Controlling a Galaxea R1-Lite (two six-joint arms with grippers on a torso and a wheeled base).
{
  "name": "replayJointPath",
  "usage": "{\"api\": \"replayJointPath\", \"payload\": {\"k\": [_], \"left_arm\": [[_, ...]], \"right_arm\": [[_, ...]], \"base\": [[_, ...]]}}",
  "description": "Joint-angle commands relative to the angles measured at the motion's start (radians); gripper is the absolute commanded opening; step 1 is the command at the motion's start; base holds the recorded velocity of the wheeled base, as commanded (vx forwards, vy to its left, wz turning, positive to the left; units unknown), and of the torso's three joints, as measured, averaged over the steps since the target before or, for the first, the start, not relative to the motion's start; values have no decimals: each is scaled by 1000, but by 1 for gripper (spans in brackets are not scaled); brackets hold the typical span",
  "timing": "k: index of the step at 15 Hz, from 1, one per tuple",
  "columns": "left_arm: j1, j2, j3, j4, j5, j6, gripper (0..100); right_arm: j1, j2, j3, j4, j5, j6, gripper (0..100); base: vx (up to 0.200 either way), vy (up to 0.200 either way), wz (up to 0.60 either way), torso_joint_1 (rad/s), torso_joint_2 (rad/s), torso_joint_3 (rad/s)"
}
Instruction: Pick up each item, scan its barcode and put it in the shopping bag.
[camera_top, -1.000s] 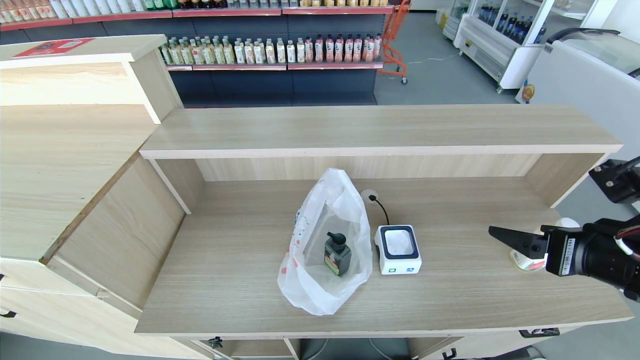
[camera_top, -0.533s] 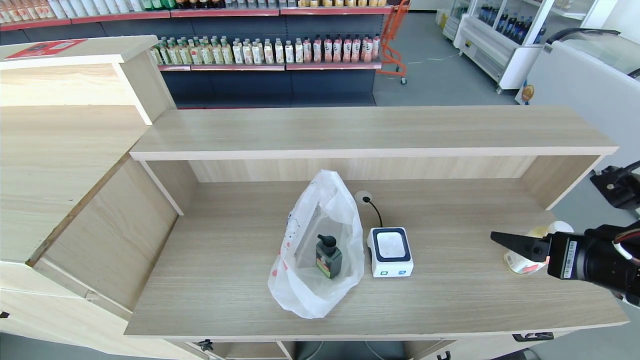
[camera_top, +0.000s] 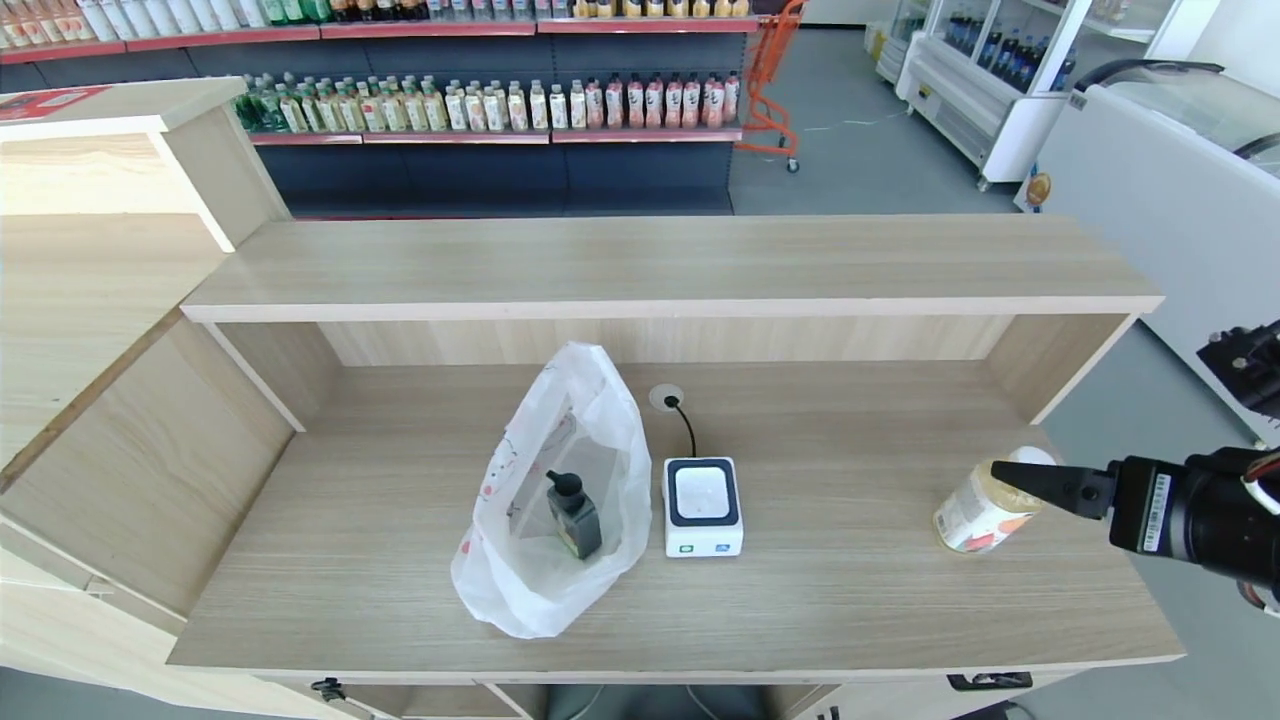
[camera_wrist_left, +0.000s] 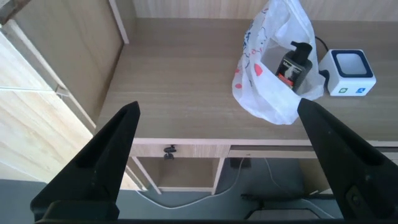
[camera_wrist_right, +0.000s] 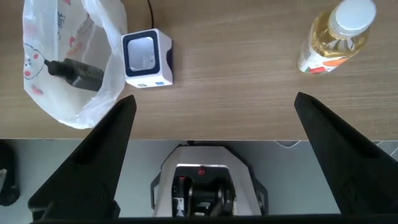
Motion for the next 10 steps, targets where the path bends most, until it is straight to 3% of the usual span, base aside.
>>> {"api": "replayJointPath", "payload": {"k": [1,5,10], "left_arm": [[0,0,0,1,0,0,100],[0,0,0,1,0,3,100],[0,0,0,0,-1,2,100]], "right_arm": [[1,-6,-1,10,0,0,100],[2,-31,7,92,0,27,100],[4,-38,12,300,-5,41,100]], "base": [[0,-200,0,2,2,2],[0,-200,0,5,0,1],[0,-200,0,2,2,5]]}}
